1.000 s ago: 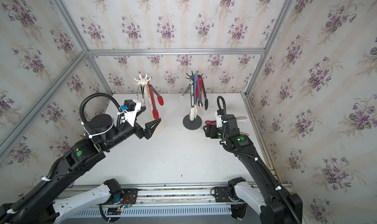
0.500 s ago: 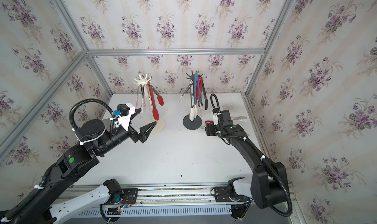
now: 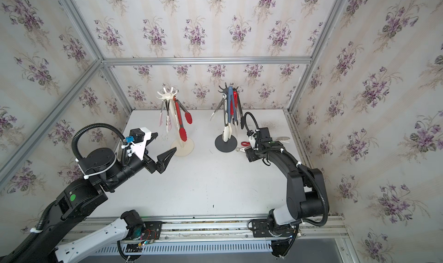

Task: Hang food tongs on kitchen utensil racks
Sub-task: Pick up the food tongs from the center of the board.

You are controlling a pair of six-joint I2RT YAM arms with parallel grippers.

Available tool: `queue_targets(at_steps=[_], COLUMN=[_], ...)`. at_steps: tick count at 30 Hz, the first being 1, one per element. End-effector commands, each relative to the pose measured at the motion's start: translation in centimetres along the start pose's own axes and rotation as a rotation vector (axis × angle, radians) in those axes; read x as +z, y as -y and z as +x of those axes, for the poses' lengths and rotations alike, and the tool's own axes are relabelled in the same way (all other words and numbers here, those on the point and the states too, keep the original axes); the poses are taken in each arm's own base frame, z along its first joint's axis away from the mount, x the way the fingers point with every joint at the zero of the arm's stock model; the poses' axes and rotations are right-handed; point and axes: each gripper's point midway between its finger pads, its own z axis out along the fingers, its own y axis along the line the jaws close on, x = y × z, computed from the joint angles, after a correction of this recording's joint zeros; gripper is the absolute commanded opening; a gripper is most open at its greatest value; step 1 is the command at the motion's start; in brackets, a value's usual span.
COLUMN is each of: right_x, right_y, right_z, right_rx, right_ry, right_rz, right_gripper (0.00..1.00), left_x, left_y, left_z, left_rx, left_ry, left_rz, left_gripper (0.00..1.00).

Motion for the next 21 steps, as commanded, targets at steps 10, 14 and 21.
queue_targets(at_steps=[10, 14, 21], right_x=[2.8, 3.6, 4.7], right_y=[1.7, 1.5, 2.4], right_z=[1.6, 1.6, 1.8], right_rx=[-0.183, -0.185, -0.179], right_ry=[-0.141, -0.155, -0.183], right_rz=[0.039, 0.021, 0.062], right_gripper=[0.67, 0.66, 0.57], left_x=[-0.6, -0.8, -1.2], left_y=[-0.7, -0.8, -1.2], left_z=[1.1, 1.4, 1.7], left_rx=[-0.017, -0.020, -0.025], left_ry=[-0.024, -0.030, -0.030], left_rz=[-0.037, -0.045, -0.063], left_gripper=[0.99, 0.99, 0.99])
